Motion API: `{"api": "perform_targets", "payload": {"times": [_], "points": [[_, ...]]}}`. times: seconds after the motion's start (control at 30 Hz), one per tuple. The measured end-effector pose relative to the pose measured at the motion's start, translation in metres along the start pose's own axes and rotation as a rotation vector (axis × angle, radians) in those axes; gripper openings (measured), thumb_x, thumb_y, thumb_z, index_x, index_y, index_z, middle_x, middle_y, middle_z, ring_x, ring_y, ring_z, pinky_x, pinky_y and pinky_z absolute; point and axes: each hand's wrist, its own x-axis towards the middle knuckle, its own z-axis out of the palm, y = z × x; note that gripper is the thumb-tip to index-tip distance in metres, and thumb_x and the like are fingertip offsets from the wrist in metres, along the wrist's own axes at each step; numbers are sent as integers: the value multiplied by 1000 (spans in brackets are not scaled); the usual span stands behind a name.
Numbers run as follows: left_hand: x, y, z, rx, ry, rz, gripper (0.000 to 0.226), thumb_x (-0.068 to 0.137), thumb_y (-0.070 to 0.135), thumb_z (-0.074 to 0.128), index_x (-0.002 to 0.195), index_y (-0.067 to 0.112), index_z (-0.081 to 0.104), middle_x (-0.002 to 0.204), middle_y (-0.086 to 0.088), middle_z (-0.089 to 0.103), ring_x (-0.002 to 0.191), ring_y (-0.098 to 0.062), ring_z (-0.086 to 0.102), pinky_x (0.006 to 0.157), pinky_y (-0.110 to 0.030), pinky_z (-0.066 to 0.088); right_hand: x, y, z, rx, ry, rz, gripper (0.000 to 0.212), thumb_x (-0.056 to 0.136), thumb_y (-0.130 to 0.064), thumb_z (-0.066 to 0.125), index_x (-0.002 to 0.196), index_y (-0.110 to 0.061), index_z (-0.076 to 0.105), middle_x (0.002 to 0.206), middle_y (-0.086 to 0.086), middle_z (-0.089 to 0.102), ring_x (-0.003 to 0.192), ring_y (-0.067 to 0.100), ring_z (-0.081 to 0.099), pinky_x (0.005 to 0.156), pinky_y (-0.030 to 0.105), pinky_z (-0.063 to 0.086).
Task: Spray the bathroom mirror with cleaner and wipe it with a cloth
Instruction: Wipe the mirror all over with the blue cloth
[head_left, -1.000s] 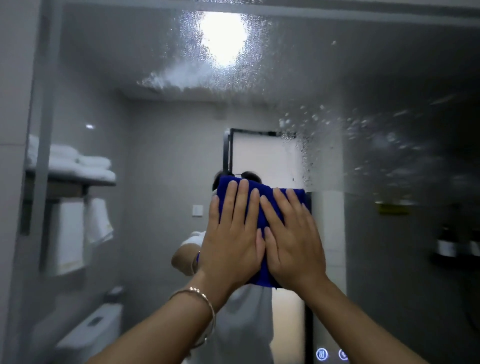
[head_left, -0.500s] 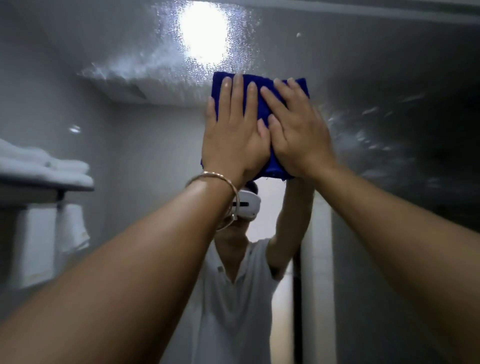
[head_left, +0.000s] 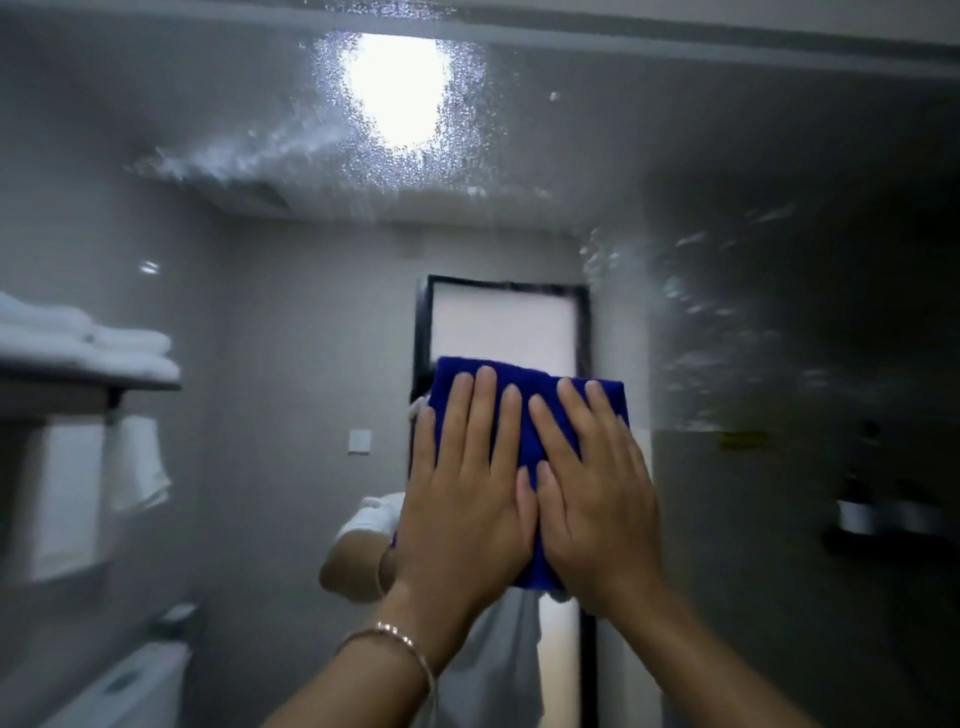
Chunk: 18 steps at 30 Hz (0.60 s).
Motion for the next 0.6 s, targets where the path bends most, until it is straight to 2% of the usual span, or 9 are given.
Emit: {"api": "perform_targets", "payload": {"times": [0.13, 0.27, 0.37, 0.43, 0.5, 0.6], "points": [[1, 1, 0, 21, -42, 82, 60, 91, 31, 26, 144, 4, 19, 151, -19, 21, 142, -33, 15, 110, -52, 20, -10, 8, -1, 35, -14, -25, 55, 93, -26, 36, 146, -20, 24, 152, 1, 27, 144, 18, 18, 116, 35, 16], [55, -1, -5, 60, -59, 116, 64, 85, 32, 29, 142, 2, 31, 149, -21, 29, 140, -35, 24, 112, -52, 22, 37, 23, -11, 27, 35, -1, 52, 90, -27, 36, 141, -16, 42, 146, 9, 42, 139, 21, 26, 113, 29, 14], [119, 11, -8, 59, -61, 61, 68, 86, 36, 16, 147, 6, 19, 155, -18, 15, 144, -32, 10, 115, -47, 9, 99, 51, -30, -21, -7, -7, 54, 92, -31, 30, 143, -19, 40, 150, 5, 37, 142, 20, 23, 113, 35, 17], [152, 19, -6, 62, -63, 11, 65, 90, 35, 15, 149, 9, 10, 157, -15, 5, 145, -29, 1, 116, -46, 2, 129, 66, -39, -45, -15, -3, 53, 94, -30, 29, 146, -21, 36, 153, 2, 31, 144, 17, 19, 113, 36, 16], [162, 24, -2, 73, -41, -21, 62, 94, 34, 20, 149, 10, 9, 157, -13, 4, 145, -27, -1, 117, -45, 2, 140, 72, -41, -57, -16, -2, 53, 95, -29, 29, 147, -22, 33, 155, 0, 28, 144, 15, 15, 112, 33, 10], [154, 25, 2, 71, 1, -7, 61, 94, 35, 16, 149, 10, 11, 157, -13, 7, 145, -27, 3, 117, -45, 4, 134, 71, -38, -48, 7, 5, 52, 95, -28, 29, 147, -21, 32, 155, 0, 27, 145, 15, 14, 112, 31, 7]]}}
